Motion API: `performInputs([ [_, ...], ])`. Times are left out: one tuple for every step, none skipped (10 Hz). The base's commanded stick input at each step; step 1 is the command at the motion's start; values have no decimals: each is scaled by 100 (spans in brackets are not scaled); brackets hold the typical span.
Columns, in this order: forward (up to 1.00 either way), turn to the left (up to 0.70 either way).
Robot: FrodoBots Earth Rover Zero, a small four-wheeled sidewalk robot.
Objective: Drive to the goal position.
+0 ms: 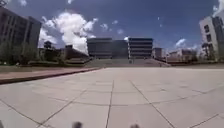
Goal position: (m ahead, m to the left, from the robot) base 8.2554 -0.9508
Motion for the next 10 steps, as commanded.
performInputs([
  [70,0],
  [70,0],
  [70,0],
  [70,0],
  [70,0],
  [70,0],
  [70,0],
  [70,0],
  [70,0],
  [70,0],
])
